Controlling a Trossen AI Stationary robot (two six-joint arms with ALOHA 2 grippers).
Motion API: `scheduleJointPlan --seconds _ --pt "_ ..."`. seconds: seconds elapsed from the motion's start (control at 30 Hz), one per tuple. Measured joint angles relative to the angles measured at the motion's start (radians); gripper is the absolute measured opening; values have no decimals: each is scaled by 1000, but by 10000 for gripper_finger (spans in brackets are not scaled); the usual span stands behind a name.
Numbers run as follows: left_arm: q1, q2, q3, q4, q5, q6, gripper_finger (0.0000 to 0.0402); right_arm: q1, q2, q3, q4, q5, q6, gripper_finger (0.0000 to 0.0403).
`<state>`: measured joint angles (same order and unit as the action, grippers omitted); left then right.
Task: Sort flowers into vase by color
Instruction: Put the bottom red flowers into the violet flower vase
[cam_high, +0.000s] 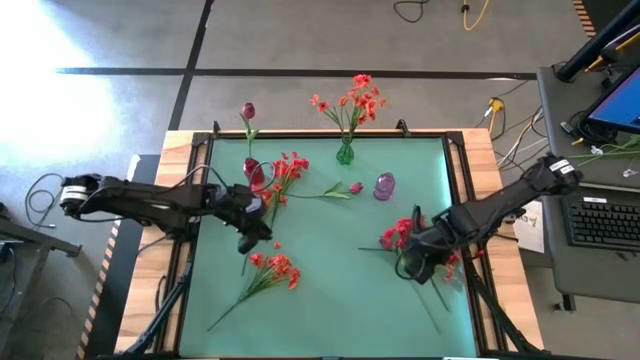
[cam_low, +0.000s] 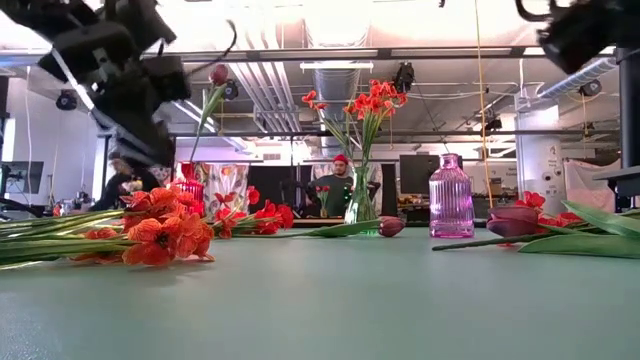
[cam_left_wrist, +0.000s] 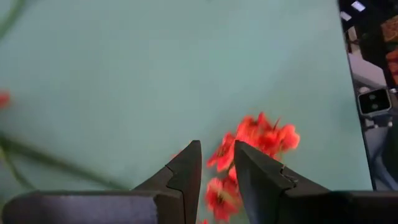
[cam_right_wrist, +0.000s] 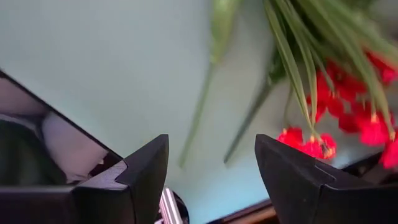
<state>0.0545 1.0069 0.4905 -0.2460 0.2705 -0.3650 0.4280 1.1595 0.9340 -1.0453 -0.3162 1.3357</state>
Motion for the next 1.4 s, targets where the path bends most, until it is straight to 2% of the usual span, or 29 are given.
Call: scheduleJointPlan --seconds 0.2,0.37,0.47,0.57,0.7,0.83,1.17,1.27,1.4 --pt "-58 36 81 0 -69 79 84 81 18 -26 9 54 139 230" --pt "-69 53 105 -1 -139 94 84 98 80 -36 16 56 155 230" --pt "-68 60 105 4 -187 95 84 91 128 -36 10 72 63 230" --pt "-68 67 104 22 -222 98 84 70 171 -36 -2 101 -101 230" --pt "-69 79 103 73 -226 99 84 56 220 -30 -41 198 -351 230" --pt "-69 97 103 126 -226 112 84 56 273 -30 -78 267 -513 231" --pt "-69 172 128 158 -226 148 84 51 407 -38 -79 268 -560 225" --pt "-69 208 151 158 -226 164 84 51 414 -38 -80 267 -576 201" --pt "-69 259 184 158 -226 193 84 51 399 -38 -96 264 -573 144"
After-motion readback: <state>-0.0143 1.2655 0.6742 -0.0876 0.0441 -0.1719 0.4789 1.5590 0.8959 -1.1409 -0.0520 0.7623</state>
